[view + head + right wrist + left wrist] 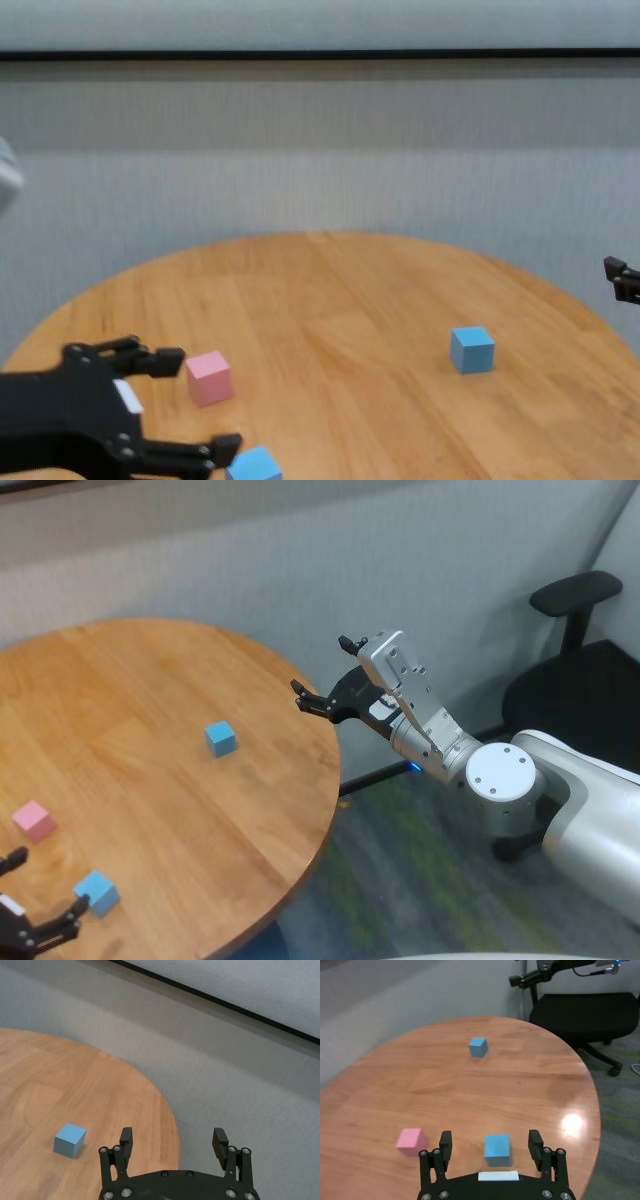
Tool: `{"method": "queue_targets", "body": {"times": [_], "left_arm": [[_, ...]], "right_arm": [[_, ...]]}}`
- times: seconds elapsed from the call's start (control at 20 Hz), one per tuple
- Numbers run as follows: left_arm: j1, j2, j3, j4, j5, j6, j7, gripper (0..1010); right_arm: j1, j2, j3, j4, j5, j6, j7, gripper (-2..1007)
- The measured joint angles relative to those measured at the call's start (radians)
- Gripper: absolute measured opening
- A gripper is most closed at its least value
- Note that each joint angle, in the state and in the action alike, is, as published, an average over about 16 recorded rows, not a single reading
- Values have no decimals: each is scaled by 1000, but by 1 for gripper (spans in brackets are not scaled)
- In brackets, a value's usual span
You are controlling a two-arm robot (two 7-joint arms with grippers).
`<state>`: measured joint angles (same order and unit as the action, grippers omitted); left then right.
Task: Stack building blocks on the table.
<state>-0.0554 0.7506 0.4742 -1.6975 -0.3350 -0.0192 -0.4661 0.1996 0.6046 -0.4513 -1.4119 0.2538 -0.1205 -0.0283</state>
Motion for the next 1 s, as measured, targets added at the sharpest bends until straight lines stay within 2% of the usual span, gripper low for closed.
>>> {"method": "queue_targets", "body": {"times": [0.5, 1.0], "left_arm": [[-50, -76, 49, 51, 44, 52, -49, 1002], [-101, -138, 53, 142, 55, 71, -92, 1002]], "right_arm": [[0, 0, 0, 0, 0, 0, 0, 1005], [0, 0, 0, 0, 0, 0, 0, 1005]]}}
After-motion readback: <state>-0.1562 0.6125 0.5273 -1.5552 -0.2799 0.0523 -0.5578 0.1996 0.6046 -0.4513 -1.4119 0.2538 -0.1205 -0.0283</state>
